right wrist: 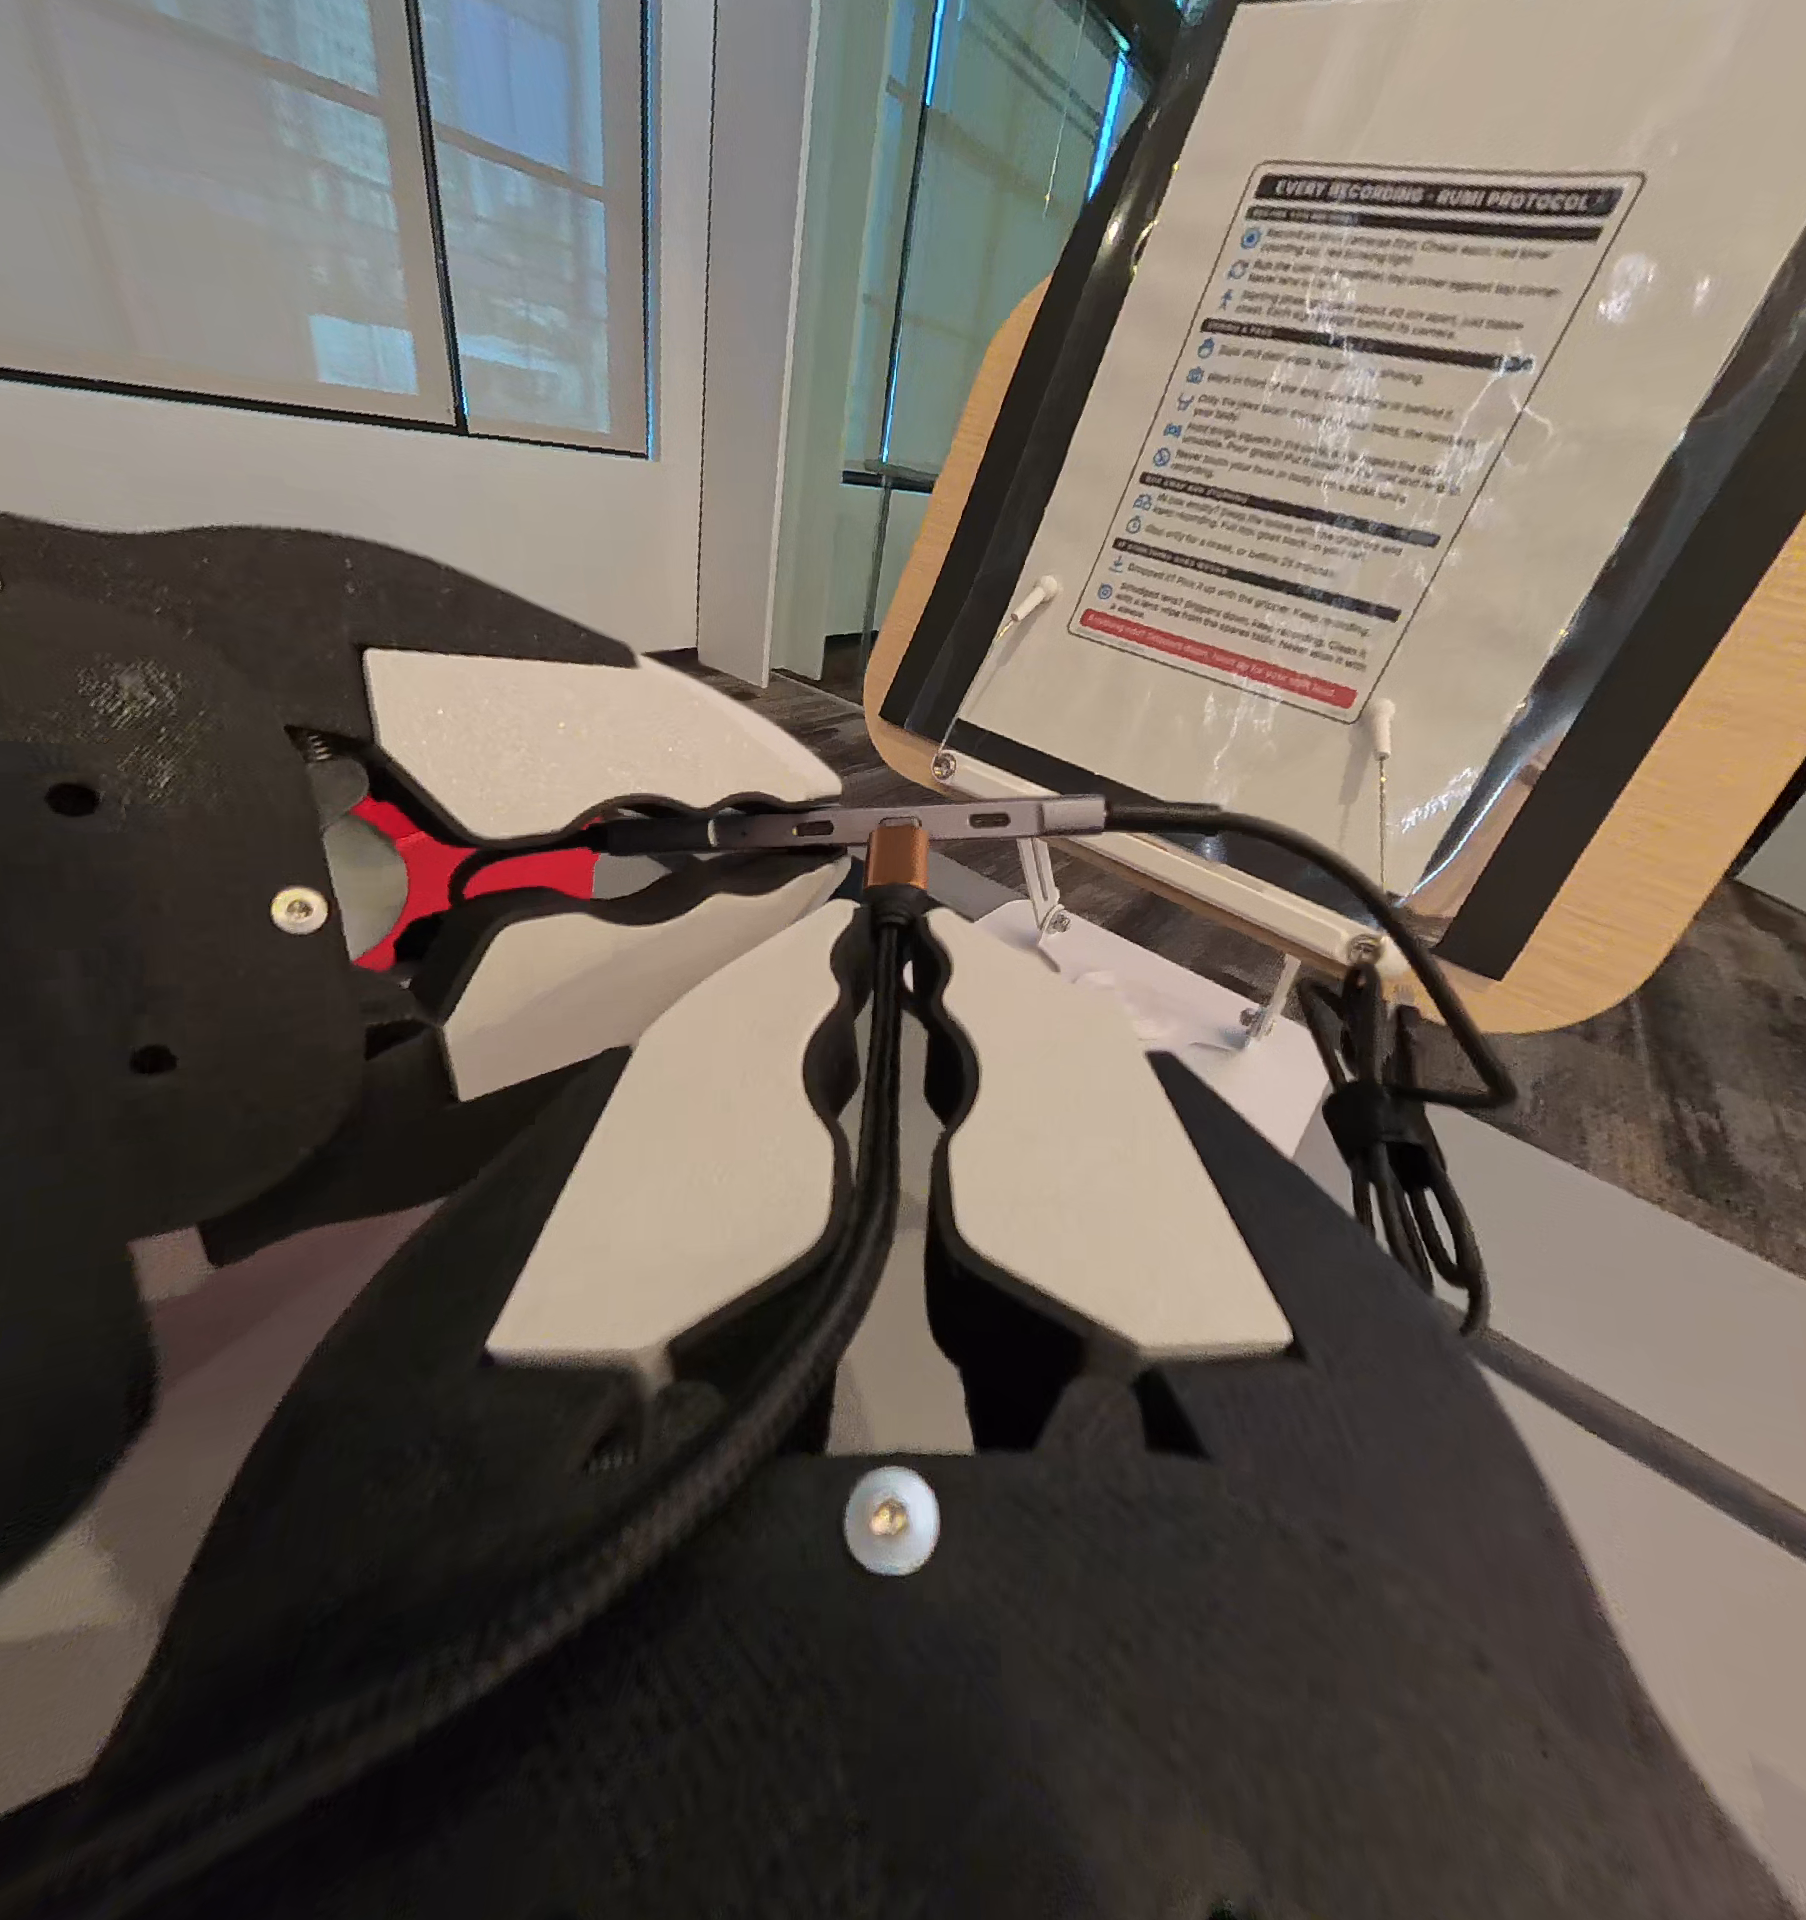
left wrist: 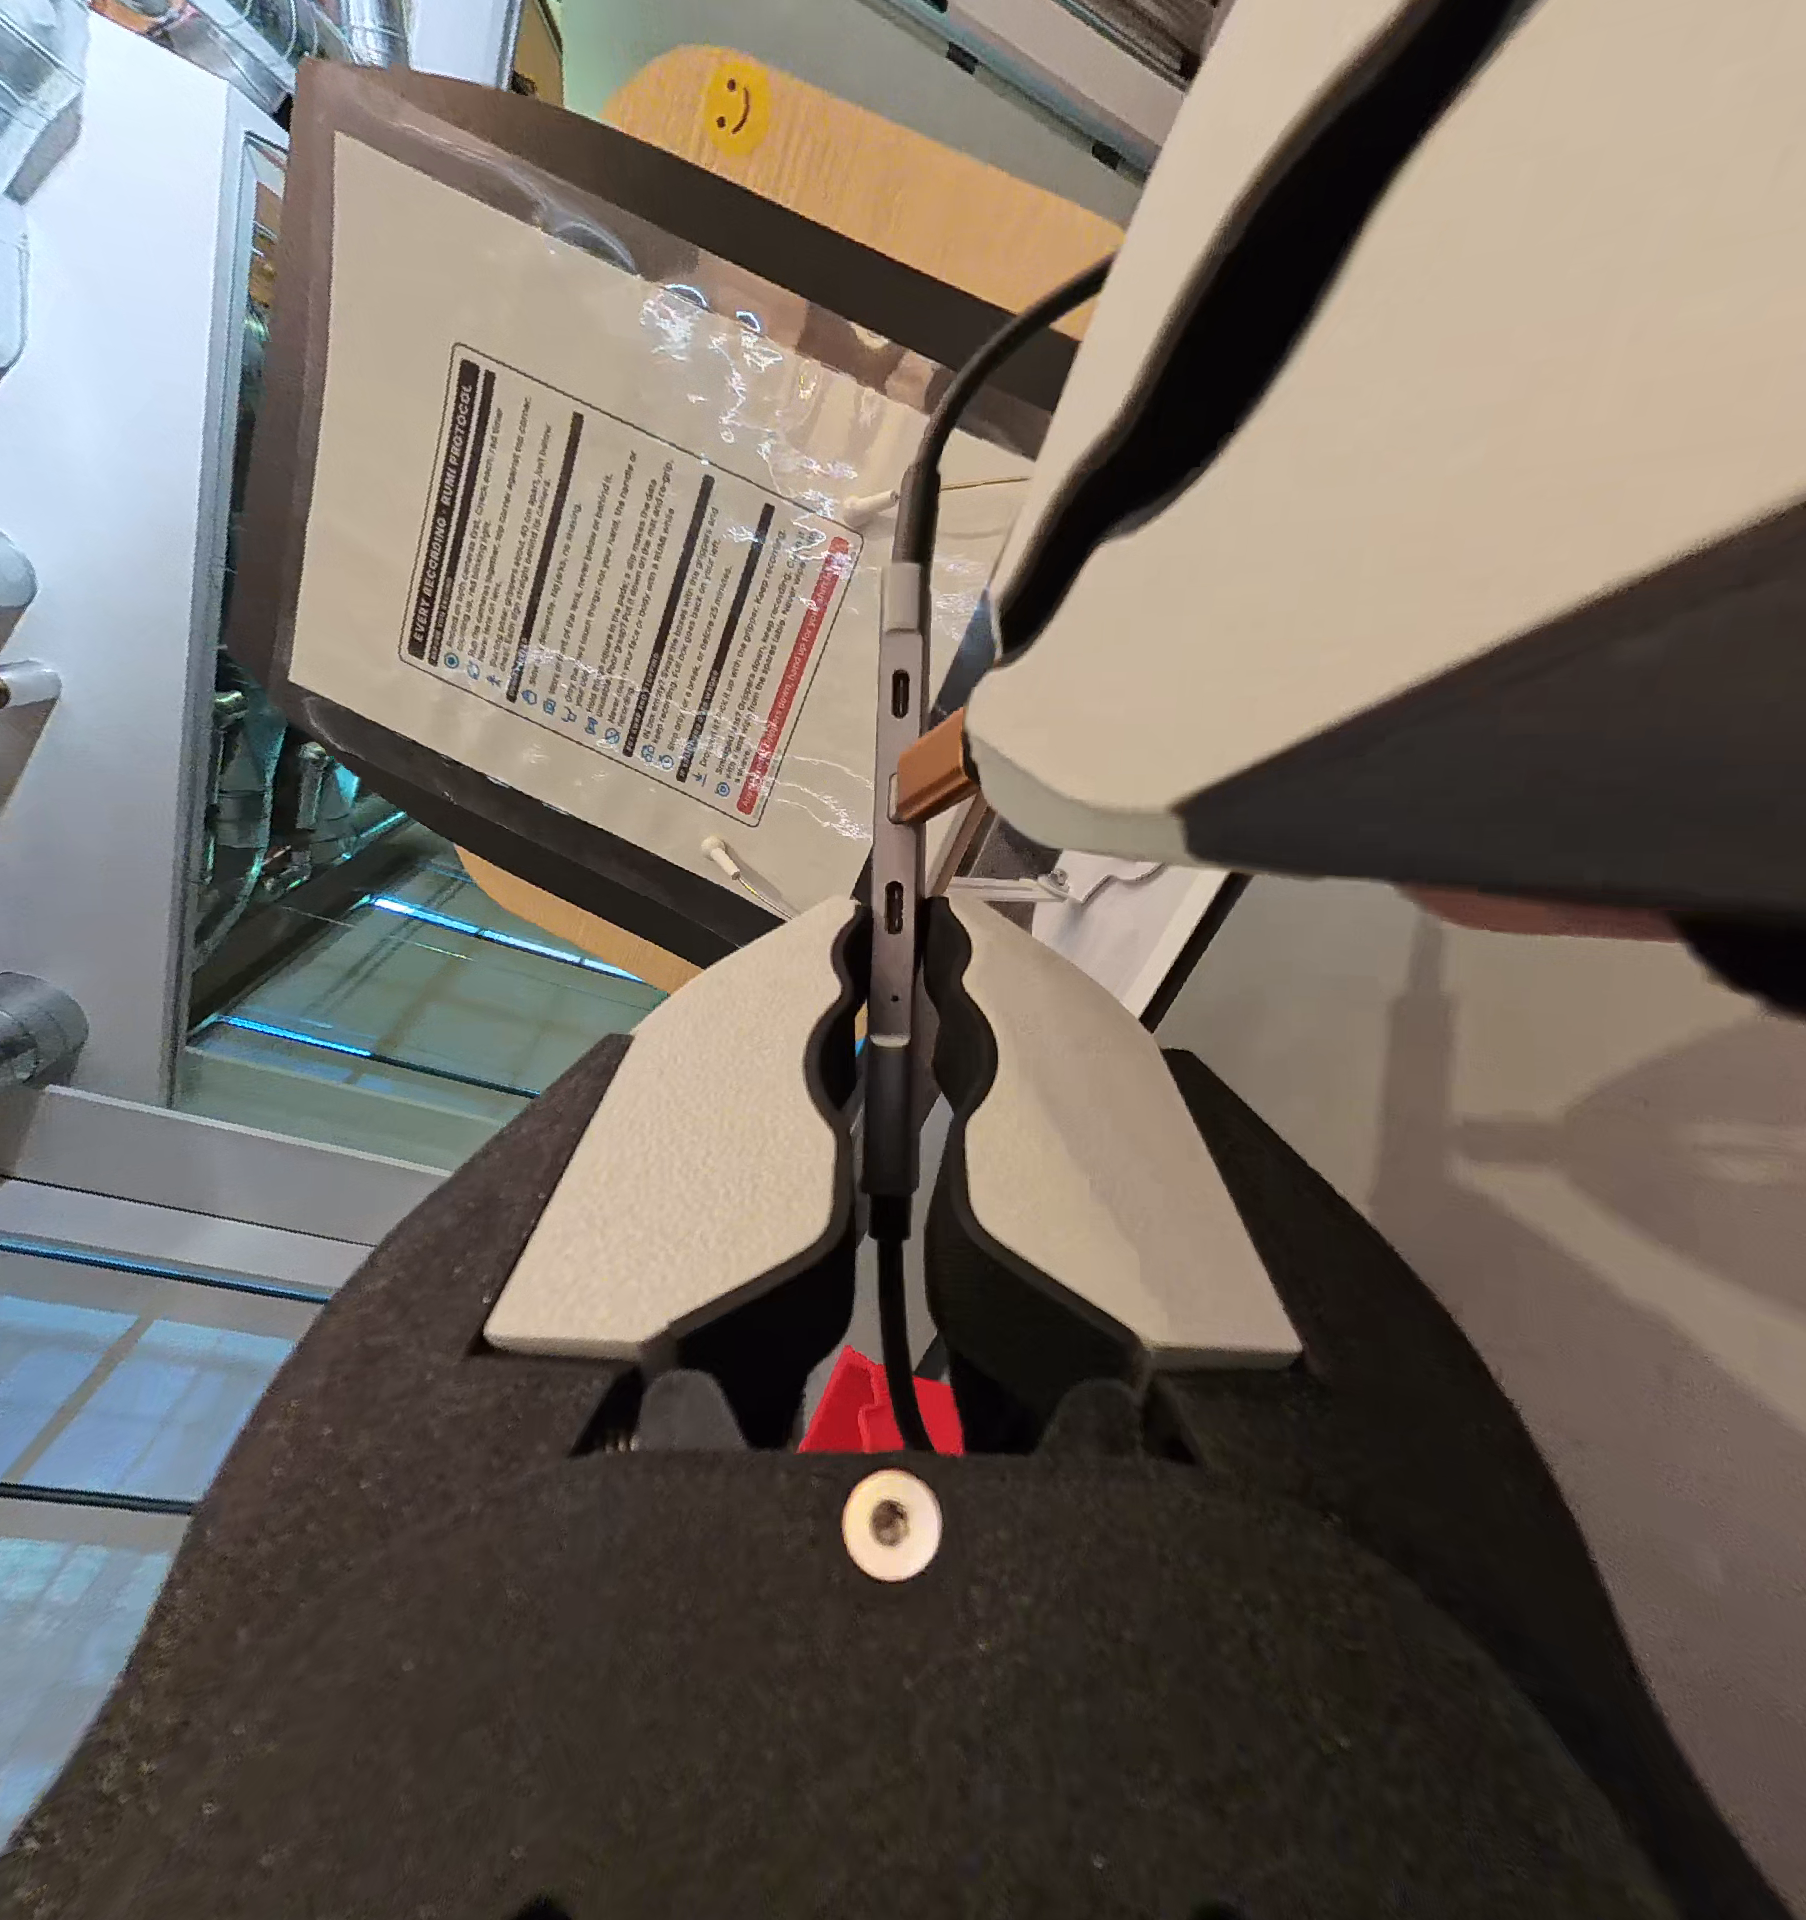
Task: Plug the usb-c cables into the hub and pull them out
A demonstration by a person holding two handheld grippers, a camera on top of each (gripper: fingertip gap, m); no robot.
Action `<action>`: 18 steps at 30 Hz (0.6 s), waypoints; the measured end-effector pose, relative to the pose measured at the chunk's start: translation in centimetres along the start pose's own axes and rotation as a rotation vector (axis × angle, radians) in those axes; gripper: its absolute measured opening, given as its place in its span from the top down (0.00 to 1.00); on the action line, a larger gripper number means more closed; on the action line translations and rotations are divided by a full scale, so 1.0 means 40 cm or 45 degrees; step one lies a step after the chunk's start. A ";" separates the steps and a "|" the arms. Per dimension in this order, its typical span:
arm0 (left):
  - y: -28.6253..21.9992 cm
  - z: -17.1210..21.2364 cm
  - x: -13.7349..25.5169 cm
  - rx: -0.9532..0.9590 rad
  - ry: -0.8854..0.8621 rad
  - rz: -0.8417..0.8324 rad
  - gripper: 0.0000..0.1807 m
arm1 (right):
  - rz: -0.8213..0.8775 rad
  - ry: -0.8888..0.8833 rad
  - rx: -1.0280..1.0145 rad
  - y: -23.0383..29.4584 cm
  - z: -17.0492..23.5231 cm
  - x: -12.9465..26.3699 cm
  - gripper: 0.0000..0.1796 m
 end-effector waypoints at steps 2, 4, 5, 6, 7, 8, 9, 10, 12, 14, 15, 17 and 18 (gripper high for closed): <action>-0.005 0.000 -0.001 -0.030 0.009 -0.007 0.95 | -0.011 0.009 -0.048 -0.002 0.005 -0.002 0.95; -0.011 -0.001 -0.001 -0.073 0.001 -0.003 0.95 | -0.020 0.024 -0.096 -0.006 0.009 -0.003 0.95; -0.014 -0.002 -0.001 -0.090 -0.011 -0.003 0.95 | -0.027 0.029 -0.111 -0.008 0.011 -0.004 0.96; -0.017 -0.002 -0.001 -0.097 -0.020 0.004 0.95 | -0.034 0.041 -0.119 -0.010 0.013 -0.005 0.95; -0.021 -0.002 -0.001 -0.113 -0.029 0.017 0.95 | -0.038 0.051 -0.127 -0.011 0.016 -0.006 0.95; -0.023 -0.002 0.000 -0.143 -0.044 0.022 0.95 | -0.045 0.061 -0.134 -0.013 0.018 -0.007 0.95; -0.025 -0.001 0.001 -0.160 -0.057 0.024 0.95 | -0.057 0.076 -0.137 -0.013 0.020 -0.008 0.95; -0.026 -0.001 0.001 -0.164 -0.065 0.033 0.95 | -0.070 0.088 -0.141 -0.013 0.021 -0.009 0.95; -0.027 0.001 0.004 -0.209 -0.085 0.049 0.95 | -0.112 0.124 -0.152 -0.015 0.022 -0.011 0.95; -0.025 0.004 0.008 -0.244 -0.125 0.063 0.95 | -0.175 0.156 -0.177 -0.020 0.018 -0.009 0.95; -0.024 0.005 0.010 -0.238 -0.140 0.078 0.96 | -0.217 0.186 -0.196 -0.023 0.018 -0.008 0.95; -0.022 0.001 0.017 -0.234 -0.169 0.097 0.95 | -0.298 0.212 -0.212 -0.032 0.012 -0.001 0.95; -0.023 -0.003 0.020 -0.244 -0.186 0.101 0.95 | -0.324 0.234 -0.215 -0.040 0.012 0.003 0.96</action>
Point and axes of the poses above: each gripper's, where its closed fingertips meet, x back along the fingers, z out of its underside, y = z × x across the jaws, the point moved 5 cm from there along x, back along the fingers, and after that the axes turned 6 degrees about x, right-handed, at the moved point
